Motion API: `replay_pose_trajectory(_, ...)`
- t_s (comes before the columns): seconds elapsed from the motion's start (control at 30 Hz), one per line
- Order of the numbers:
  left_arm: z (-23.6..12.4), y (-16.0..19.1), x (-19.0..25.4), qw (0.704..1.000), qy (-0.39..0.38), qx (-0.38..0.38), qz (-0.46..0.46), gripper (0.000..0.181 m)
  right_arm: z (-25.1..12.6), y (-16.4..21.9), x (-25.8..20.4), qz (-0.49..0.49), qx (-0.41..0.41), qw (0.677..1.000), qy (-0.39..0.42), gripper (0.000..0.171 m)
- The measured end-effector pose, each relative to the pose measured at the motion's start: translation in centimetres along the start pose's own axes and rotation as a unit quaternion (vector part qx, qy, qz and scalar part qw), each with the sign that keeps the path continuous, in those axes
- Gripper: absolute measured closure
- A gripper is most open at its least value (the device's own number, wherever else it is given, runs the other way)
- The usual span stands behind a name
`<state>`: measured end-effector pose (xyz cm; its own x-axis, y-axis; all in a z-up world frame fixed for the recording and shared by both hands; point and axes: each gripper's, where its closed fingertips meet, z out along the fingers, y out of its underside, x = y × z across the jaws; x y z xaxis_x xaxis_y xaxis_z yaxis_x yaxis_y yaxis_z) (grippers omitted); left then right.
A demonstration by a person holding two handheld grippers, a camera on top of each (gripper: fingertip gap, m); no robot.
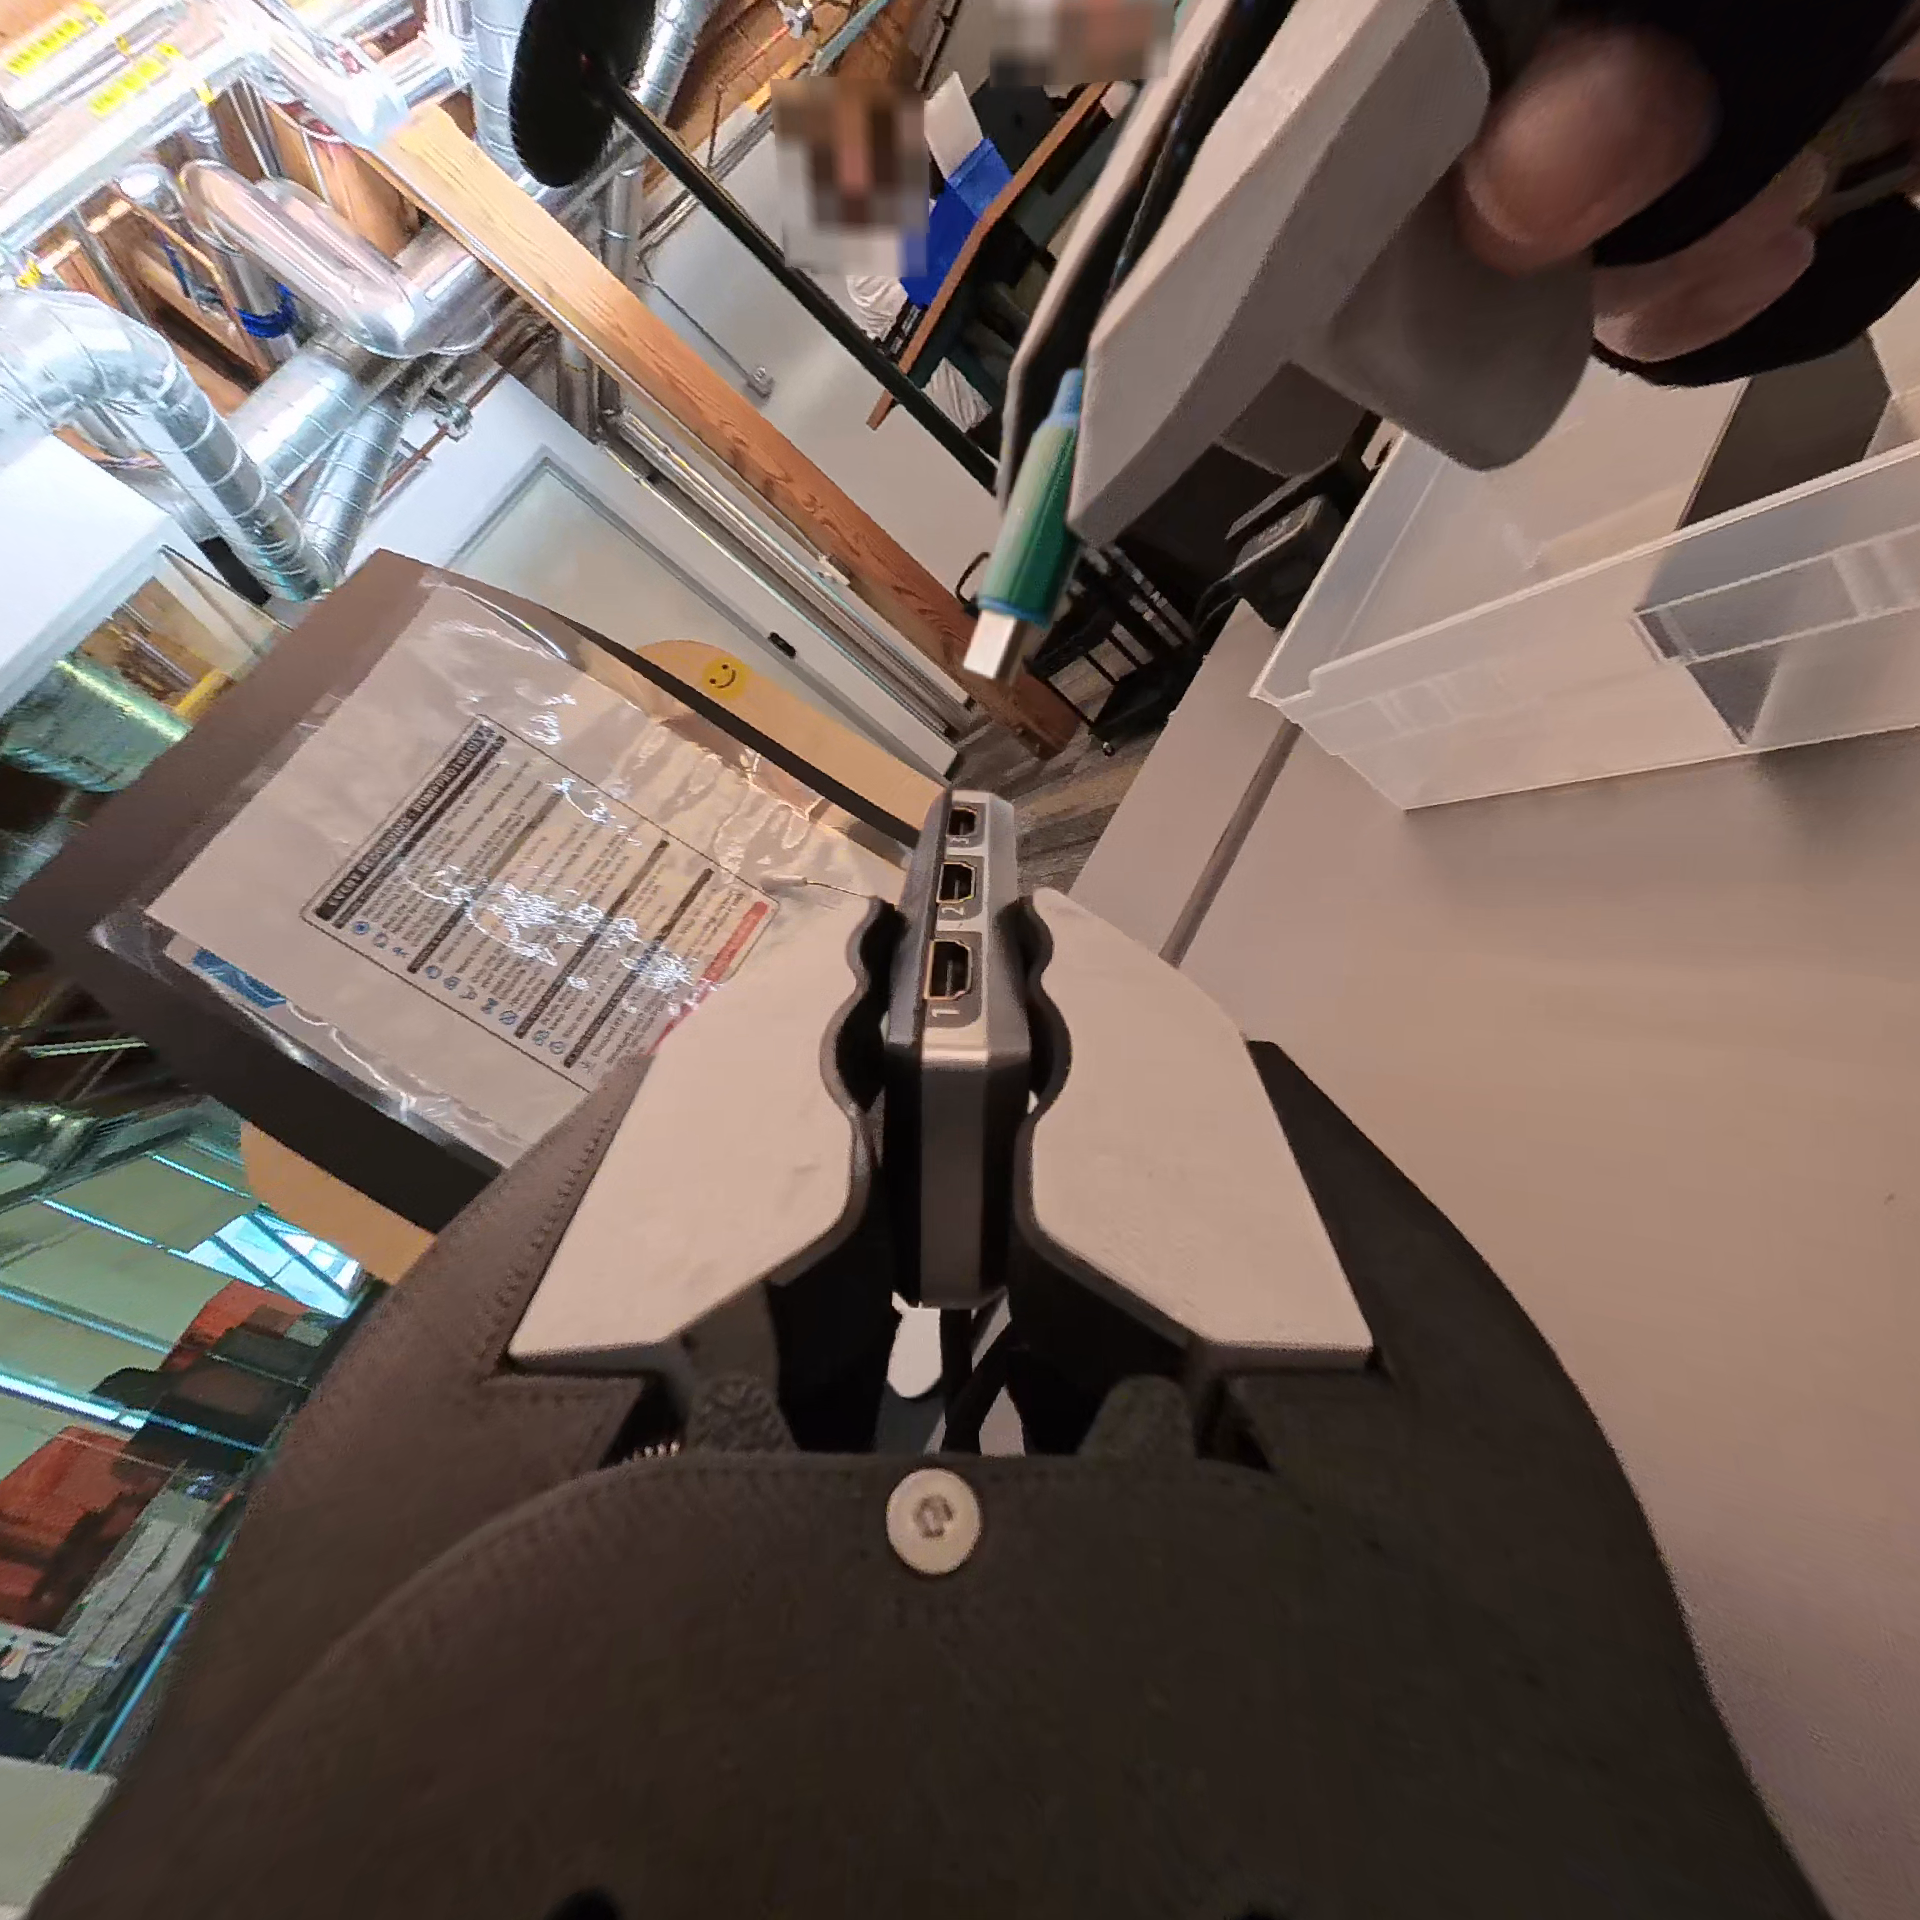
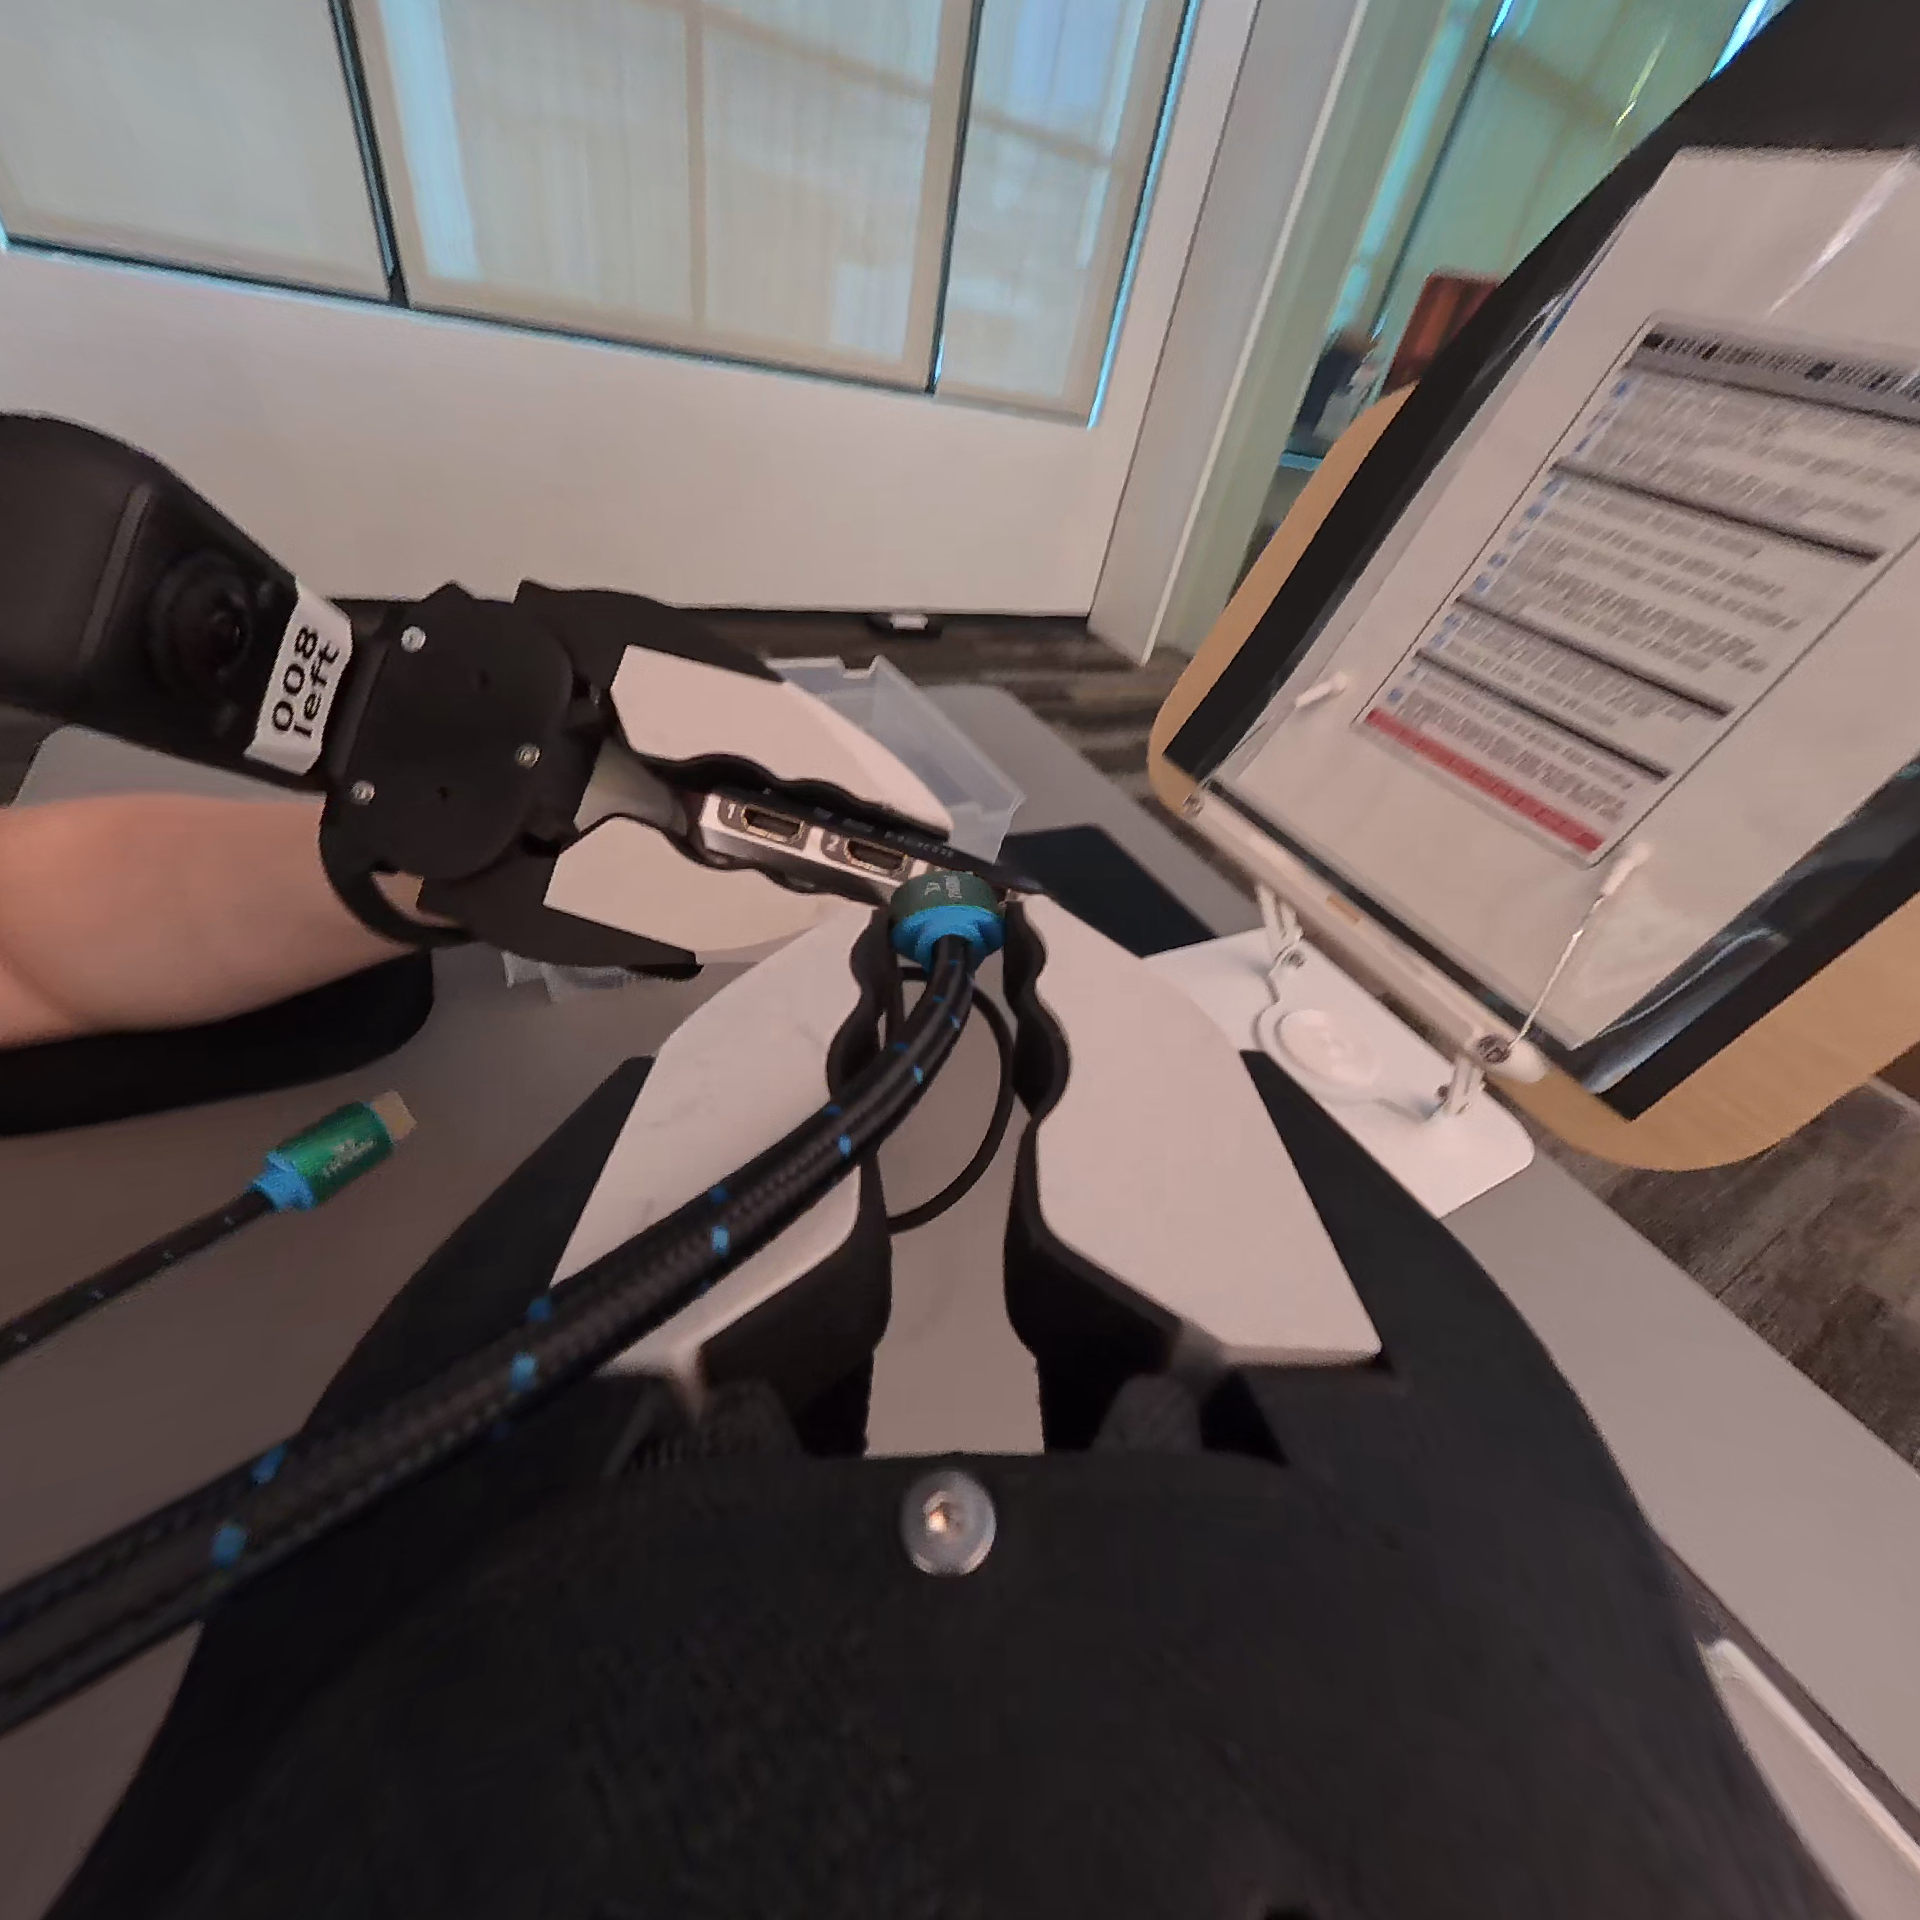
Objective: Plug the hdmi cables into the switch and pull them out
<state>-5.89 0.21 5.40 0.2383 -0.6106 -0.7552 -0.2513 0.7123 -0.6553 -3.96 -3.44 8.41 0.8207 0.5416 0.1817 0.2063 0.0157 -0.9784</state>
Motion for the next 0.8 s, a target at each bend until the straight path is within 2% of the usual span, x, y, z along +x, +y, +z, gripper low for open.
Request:
replay_pose_trajectory(0.23,-0.3,-0.5,-0.5,0.999,-0.027,0.01,0.028,0.163,0.0,-0.7,-0.1,0.01,0.022,1.0,0.004,0.15)
replay_pose_trajectory(0.8,-0.7,-1.4,-0.5,0.993,-0.072,0.013,0.093,0.159,1.0,0.0,-0.1,0.042,0.023,0.999,0.009,0.15)
